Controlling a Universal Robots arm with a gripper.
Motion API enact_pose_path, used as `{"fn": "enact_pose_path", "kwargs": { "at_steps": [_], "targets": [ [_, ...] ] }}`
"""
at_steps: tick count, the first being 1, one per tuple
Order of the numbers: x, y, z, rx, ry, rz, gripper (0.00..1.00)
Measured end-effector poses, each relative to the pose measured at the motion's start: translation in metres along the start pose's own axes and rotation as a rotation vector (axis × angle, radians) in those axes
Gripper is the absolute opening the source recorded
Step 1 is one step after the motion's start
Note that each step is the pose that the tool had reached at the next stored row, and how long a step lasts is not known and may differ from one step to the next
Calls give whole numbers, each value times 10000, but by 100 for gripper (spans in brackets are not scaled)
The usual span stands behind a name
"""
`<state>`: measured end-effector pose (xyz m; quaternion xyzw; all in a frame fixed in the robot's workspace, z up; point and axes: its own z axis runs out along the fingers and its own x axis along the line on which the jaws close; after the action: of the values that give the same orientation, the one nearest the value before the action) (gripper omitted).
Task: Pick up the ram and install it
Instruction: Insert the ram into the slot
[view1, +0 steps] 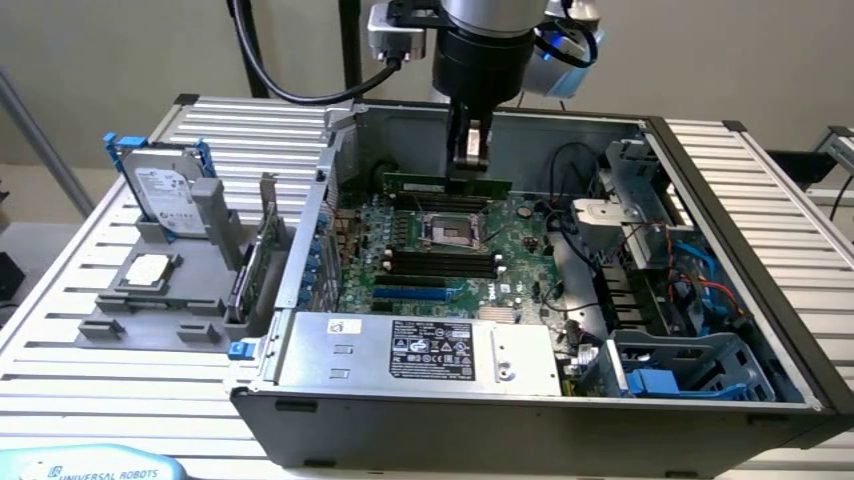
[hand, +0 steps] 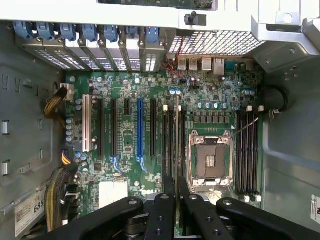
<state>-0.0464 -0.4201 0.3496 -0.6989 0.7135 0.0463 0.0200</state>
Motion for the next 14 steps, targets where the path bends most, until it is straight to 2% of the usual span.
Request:
{"fn": "enact_pose_path", "kwargs": {
  "at_steps": [6,10,14],
  "targets": [
    [-77,-8,117,1,21,0,13],
    [-115,-15,193,2,95,3,13],
    [-139,-31,270,4,141,4,13]
  ]
}}
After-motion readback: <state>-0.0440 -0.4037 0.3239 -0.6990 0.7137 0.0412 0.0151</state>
